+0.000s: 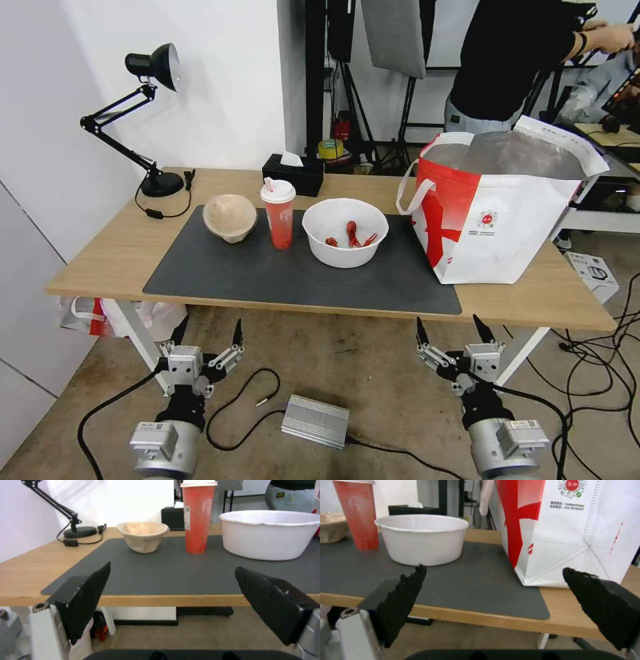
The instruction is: Pick up the trash from the table and place it into the takeout bag.
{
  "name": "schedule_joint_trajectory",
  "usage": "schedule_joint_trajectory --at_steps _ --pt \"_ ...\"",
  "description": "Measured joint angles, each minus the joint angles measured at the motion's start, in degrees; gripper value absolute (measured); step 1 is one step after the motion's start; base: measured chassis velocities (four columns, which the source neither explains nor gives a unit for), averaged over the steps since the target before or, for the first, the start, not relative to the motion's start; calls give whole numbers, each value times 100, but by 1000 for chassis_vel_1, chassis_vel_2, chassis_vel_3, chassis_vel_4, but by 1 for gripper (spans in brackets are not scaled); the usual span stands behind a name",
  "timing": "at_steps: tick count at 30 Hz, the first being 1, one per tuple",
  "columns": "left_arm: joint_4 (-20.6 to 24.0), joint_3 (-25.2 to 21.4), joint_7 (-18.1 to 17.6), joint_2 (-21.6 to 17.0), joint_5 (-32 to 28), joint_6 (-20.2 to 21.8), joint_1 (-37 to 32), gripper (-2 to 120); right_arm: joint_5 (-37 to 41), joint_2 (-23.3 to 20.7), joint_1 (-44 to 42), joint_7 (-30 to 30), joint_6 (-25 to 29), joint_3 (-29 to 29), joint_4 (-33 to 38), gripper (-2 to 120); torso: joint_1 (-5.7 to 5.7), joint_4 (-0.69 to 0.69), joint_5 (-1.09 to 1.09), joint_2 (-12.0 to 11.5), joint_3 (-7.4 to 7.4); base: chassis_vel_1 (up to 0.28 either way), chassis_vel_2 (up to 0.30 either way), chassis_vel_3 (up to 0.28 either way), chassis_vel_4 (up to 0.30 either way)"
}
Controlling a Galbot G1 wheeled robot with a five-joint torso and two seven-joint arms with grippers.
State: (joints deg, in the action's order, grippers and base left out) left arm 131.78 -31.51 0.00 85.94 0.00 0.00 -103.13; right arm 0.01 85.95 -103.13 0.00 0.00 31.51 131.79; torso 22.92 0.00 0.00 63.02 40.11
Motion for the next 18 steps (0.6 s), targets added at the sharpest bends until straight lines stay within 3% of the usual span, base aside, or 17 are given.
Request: schedule_joint_trajectory --at_steps 18 --pt "0 0 0 0 0 0 0 100 41 -63 -1 20 -112 -25 36 100 0 0 1 0 0 0 0 0 0"
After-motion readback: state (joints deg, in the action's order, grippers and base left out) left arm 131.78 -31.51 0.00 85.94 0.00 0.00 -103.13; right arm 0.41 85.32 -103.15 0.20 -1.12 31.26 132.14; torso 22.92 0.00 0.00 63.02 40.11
